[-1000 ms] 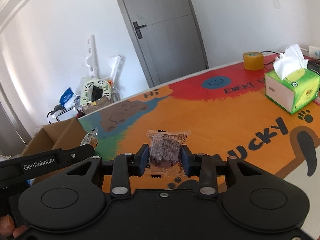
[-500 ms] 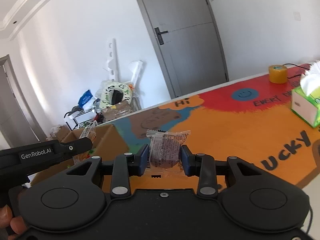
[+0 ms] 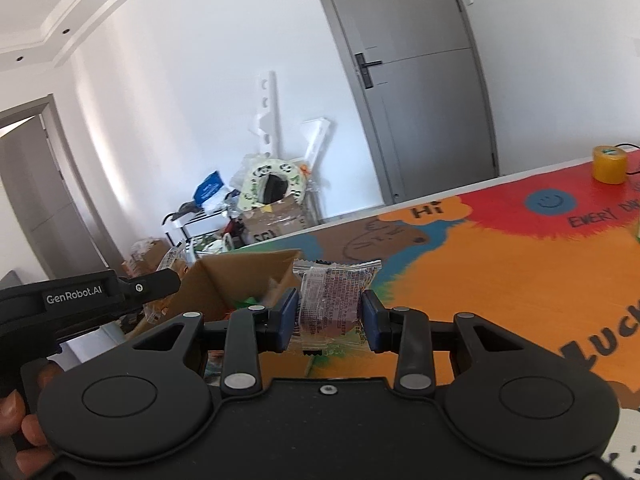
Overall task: Organize snacks
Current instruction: 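Carry the clear-wrapped bar and pastry pack over the cardboard box, then open both grippers to drop the bar and pastry pack into the box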
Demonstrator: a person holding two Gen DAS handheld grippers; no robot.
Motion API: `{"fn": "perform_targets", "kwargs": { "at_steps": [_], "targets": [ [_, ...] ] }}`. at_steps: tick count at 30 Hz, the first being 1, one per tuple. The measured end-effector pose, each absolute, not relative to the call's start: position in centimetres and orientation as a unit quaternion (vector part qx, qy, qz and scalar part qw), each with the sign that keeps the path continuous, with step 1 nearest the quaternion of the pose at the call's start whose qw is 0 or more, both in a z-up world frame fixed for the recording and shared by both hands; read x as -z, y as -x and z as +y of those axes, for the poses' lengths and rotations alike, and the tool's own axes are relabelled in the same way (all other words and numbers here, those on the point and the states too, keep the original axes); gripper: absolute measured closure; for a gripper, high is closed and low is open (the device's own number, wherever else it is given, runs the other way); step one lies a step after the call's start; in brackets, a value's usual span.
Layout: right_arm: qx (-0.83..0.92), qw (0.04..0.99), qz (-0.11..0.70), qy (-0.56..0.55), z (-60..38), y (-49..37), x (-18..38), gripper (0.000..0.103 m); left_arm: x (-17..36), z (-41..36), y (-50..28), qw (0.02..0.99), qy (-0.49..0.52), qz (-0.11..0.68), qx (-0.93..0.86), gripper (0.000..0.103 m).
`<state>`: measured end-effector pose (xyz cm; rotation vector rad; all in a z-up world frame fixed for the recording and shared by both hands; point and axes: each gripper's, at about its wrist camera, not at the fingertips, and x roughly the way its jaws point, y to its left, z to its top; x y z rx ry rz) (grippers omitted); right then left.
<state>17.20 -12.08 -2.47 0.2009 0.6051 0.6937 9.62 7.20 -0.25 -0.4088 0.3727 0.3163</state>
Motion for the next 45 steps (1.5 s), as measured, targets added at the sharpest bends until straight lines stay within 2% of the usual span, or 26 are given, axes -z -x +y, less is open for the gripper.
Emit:
{"fn": "perform_targets", "kwargs": {
  "at_steps": [18, 20, 31, 37, 43, 45],
  "targets": [
    [-0.372, 0.878, 0.293, -0.071, -5.7, -17.3, 2.0, 0.068, 1.6, 11.6, -11.0, 0.939, 0.218, 0.204, -0.17, 0.085],
    [-0.376, 0.876, 0.294, -0.07, -5.2, -17.3, 2.1, 0.068, 1.6, 11.7, -10.9, 0.939, 0.217, 0.204, -0.171, 0.081],
    [-0.39, 0.867, 0.301, -0.073, -3.3, -17.7, 2.2, 0.068, 1.1, 12.9, -9.2, 0.934, 0.227, 0.204, -0.188, 0.076],
    [-0.397, 0.865, 0.297, -0.08, -3.1, -17.5, 1.8, 0.064, 0.5, 12.8, -8.4, 0.934, 0.222, 0.199, -0.199, 0.058],
    [-0.381, 0.871, 0.299, -0.084, -5.0, -17.1, 1.8, 0.052, 0.4, 12.0, -8.3, 0.934, 0.219, 0.201, -0.2, 0.043],
    [-0.374, 0.873, 0.301, -0.083, -5.8, -17.1, 2.0, 0.05, 0.3, 11.4, -8.4, 0.934, 0.216, 0.202, -0.201, 0.033]
  ]
}}
